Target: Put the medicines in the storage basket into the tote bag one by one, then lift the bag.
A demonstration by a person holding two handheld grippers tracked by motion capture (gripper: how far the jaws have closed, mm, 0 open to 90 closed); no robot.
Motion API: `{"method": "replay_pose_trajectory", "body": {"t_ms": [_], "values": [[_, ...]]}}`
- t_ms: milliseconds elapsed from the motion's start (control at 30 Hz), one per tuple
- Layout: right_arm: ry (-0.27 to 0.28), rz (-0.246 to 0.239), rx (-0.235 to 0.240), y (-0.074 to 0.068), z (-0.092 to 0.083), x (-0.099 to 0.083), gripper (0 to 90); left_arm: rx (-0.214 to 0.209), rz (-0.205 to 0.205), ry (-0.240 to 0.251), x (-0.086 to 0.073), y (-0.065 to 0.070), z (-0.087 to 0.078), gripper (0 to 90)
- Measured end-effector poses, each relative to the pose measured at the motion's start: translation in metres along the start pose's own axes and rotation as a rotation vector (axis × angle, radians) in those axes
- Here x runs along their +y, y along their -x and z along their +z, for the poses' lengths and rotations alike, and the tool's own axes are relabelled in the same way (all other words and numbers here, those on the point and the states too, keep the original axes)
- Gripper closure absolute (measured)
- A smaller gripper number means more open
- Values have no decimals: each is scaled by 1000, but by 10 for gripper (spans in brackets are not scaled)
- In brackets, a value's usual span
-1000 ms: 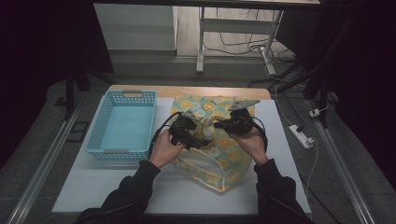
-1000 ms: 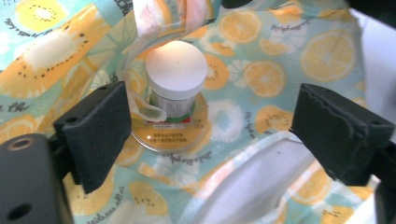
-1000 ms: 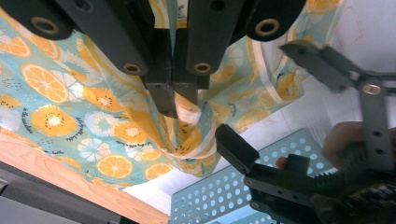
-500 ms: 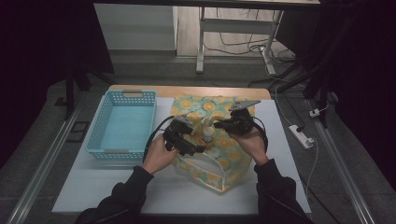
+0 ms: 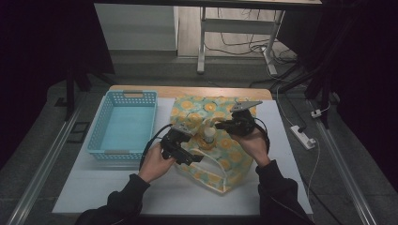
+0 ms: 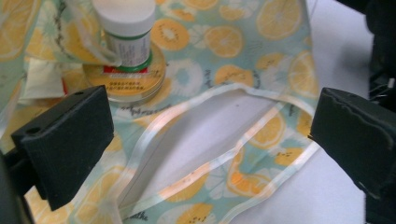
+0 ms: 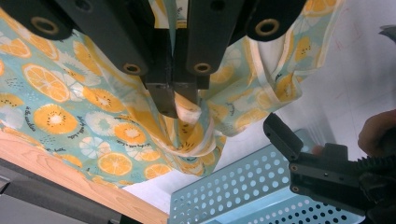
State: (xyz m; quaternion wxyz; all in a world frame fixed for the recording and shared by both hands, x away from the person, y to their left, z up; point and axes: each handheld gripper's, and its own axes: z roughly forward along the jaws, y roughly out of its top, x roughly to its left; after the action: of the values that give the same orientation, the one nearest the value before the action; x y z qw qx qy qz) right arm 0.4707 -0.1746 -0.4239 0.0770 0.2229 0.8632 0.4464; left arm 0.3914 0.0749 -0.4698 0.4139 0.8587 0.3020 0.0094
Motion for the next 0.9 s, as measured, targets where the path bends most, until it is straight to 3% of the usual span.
{"method": "replay_pose_trajectory", "body": {"t_ms": [367,500,900], "values": [[-2,-3,4,-1,0,0,900,25,3,-38,-10,-7,11,0],[-3,-2,5,-1,0,0,900,31,-11,-42,-10,-10,16,6],[-8,-5,8,-2,2,0,900,39,-4,-71,-8,-21,40,21]]}}
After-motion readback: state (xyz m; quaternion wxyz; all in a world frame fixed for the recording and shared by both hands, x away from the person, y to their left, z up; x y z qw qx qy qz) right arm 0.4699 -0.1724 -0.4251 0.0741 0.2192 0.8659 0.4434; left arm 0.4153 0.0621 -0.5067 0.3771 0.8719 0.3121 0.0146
